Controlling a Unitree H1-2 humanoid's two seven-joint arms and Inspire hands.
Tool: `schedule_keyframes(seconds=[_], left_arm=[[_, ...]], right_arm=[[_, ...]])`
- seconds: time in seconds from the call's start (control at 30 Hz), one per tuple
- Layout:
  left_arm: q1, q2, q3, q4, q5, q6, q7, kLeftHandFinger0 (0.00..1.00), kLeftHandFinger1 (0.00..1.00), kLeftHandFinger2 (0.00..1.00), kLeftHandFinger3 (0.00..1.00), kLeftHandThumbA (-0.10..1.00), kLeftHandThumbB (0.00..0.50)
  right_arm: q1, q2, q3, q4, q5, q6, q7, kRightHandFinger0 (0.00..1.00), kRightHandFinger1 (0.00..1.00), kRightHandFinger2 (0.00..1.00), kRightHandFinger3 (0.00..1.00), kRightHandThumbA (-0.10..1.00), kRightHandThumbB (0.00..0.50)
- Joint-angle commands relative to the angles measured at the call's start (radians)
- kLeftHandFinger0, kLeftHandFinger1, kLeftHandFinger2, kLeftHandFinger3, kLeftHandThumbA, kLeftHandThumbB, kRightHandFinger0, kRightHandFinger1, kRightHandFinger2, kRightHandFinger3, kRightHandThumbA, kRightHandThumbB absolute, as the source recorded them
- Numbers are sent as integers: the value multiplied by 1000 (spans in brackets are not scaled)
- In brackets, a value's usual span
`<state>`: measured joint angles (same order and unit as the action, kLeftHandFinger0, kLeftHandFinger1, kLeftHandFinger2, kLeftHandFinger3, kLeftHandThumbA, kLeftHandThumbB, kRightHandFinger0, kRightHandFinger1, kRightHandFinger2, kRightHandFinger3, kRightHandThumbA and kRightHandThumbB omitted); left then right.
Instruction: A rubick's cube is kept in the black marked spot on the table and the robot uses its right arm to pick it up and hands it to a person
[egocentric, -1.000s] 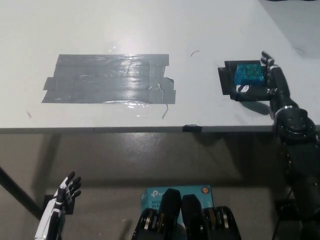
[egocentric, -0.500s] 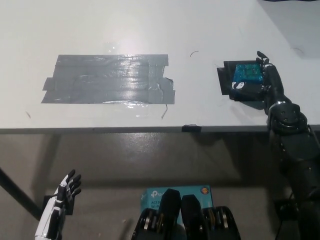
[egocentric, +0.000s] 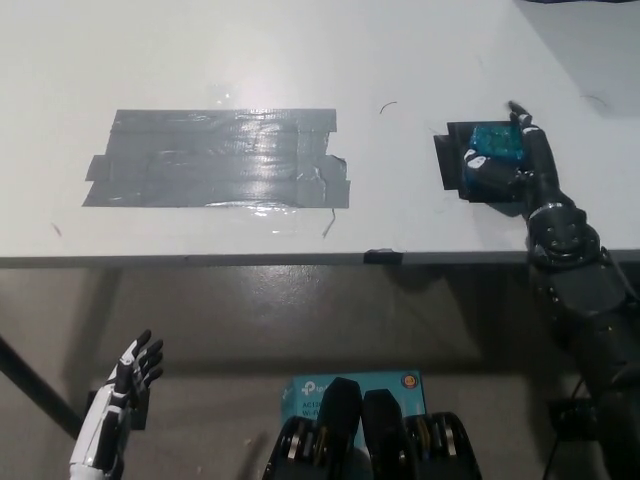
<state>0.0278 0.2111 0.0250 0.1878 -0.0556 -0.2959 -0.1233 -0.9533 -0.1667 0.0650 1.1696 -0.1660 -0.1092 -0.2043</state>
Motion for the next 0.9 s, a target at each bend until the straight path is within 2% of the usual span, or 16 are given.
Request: schedule_keyframes(seconds=[0.0, 0.07, 0.2, 0.3, 0.33, 0.4, 0.47, 0.57, 0.67, 0.7, 0.77, 0.87], left_arm=[[-23, 20, 4, -24, 8, -12, -10, 1000, 1000, 1000, 1000, 1000, 273], [-24, 20, 4, -22, 5, -14, -12, 1000, 1000, 1000, 1000, 1000, 285], [-34, 25, 6, -14, 6, -14, -13, 1000, 1000, 1000, 1000, 1000, 285], [-37, 27, 6, -15, 7, -11, -13, 1000, 1000, 1000, 1000, 1000, 281], [-38, 29, 5, -14, 5, -12, -15, 1000, 1000, 1000, 1000, 1000, 269], [-40, 32, 5, -13, 3, -14, -18, 1000, 1000, 1000, 1000, 1000, 264], [-45, 32, 5, -9, 4, -18, -17, 1000, 1000, 1000, 1000, 1000, 270], [-51, 35, 3, -18, 5, -2, -18, 1000, 1000, 1000, 1000, 1000, 269], [-55, 36, 3, -23, 5, 8, -16, 1000, 1000, 1000, 1000, 1000, 275], [-55, 36, 2, -23, 6, 7, -16, 1000, 1000, 1000, 1000, 1000, 276], [-54, 36, 2, -23, 6, 3, -16, 1000, 1000, 1000, 1000, 1000, 268], [-66, 37, 4, -18, 5, 3, -15, 1000, 1000, 1000, 1000, 1000, 268]], right_arm=[[-1, -13, 136, 23, -165, 25, -59, 62, 519, 885, 740, -100, 274], [2, -13, 160, 15, -158, 31, -48, 131, 643, 991, 866, -100, 256], [2, -17, 194, 9, -161, 28, -68, 151, 690, 1000, 963, -100, 221], [2, -20, 199, 12, -158, 17, -82, 175, 687, 1000, 939, -100, 224], [3, -20, 197, 11, -154, 10, -88, 221, 680, 1000, 914, -100, 226], [5, -21, 195, 8, -152, 5, -99, 219, 643, 967, 886, -100, 216], [4, -23, 191, 8, -150, 3, -106, 192, 614, 956, 874, -100, 224], [3, -30, 180, -14, -146, -10, -125, 70, 550, 940, 874, -100, 203], [0, -34, 164, -57, -139, -7, -140, 74, 626, 1000, 934, -100, 179], [3, -37, 159, -83, -140, -15, -153, 62, 614, 1000, 935, -100, 177], [5, -43, 148, -132, -142, -26, -166, 5, 536, 909, 939, -100, 175], [1, -51, 123, -213, -134, -57, -171, 17, 544, 917, 997, -100, 163]])
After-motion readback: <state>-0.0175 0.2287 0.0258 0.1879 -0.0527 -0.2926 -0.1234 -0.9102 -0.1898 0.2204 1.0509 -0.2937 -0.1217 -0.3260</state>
